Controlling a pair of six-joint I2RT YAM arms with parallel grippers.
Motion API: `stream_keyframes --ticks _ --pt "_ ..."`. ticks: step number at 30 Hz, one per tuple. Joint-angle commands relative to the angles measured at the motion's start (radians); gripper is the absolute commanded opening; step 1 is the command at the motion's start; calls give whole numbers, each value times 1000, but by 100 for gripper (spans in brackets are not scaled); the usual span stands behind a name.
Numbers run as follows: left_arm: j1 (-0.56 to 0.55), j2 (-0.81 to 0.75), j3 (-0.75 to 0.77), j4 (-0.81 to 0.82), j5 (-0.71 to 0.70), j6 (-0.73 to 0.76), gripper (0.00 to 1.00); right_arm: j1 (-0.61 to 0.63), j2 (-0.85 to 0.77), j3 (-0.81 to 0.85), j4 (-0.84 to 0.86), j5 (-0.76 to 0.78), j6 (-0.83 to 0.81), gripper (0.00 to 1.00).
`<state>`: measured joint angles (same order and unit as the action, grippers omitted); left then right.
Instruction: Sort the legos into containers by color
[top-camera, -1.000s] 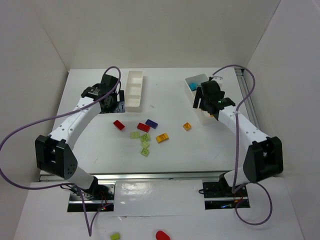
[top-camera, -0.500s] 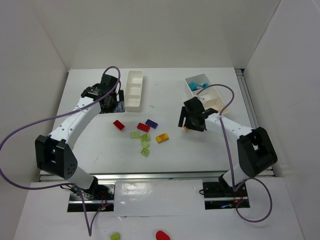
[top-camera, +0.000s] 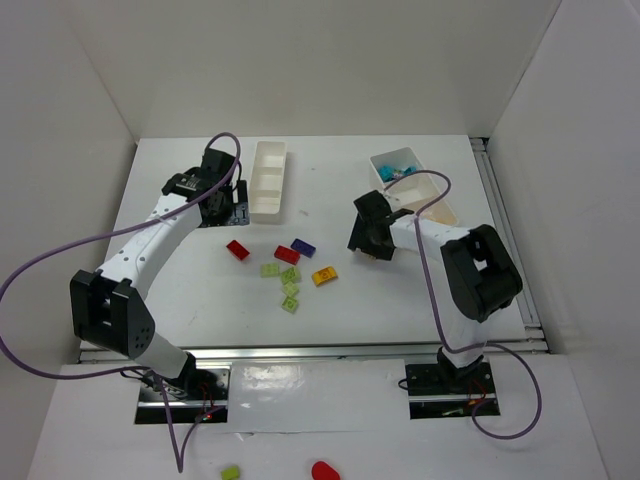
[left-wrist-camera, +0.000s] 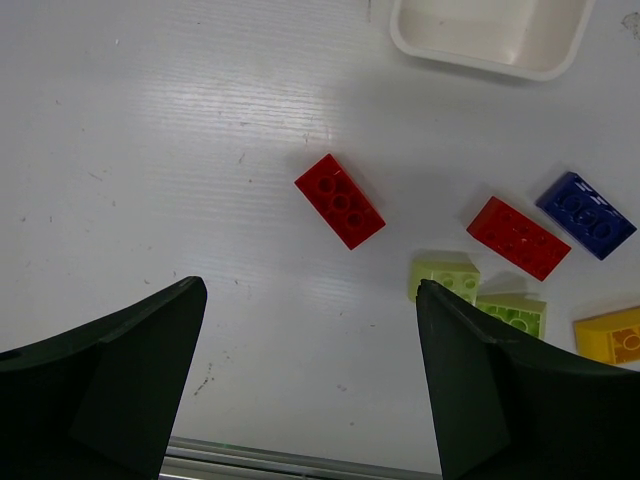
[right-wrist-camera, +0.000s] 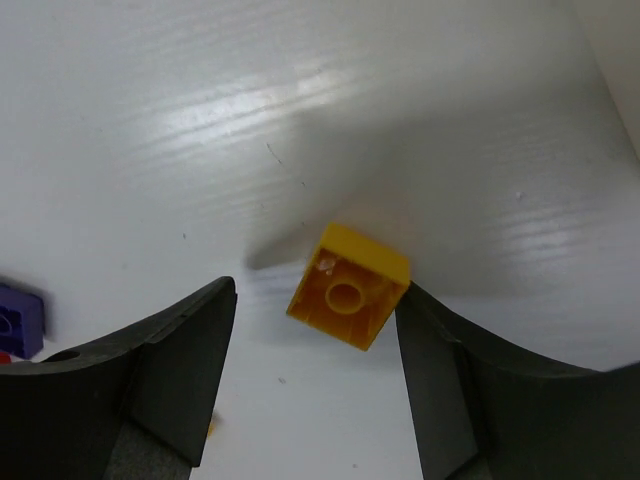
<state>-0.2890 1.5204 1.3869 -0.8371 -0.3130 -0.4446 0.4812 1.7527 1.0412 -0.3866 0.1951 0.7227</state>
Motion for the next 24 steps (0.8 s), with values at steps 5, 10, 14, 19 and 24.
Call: stream_keyframes --ticks 5,10,14,19,24 --pt "-4 -6 31 -8 -17 4 95 43 57 68 8 98 -8 55" --pt "-4 -6 21 -8 -6 4 95 53 10 98 -32 153 -23 22" --pt "-4 -16 21 -8 -6 4 95 62 -129 118 -83 276 -61 20" --pt "-4 -16 21 -8 -6 4 95 -51 -297 80 -74 371 -91 20" --pt "-4 -16 21 -8 3 4 95 -165 -317 62 -57 354 -146 26"
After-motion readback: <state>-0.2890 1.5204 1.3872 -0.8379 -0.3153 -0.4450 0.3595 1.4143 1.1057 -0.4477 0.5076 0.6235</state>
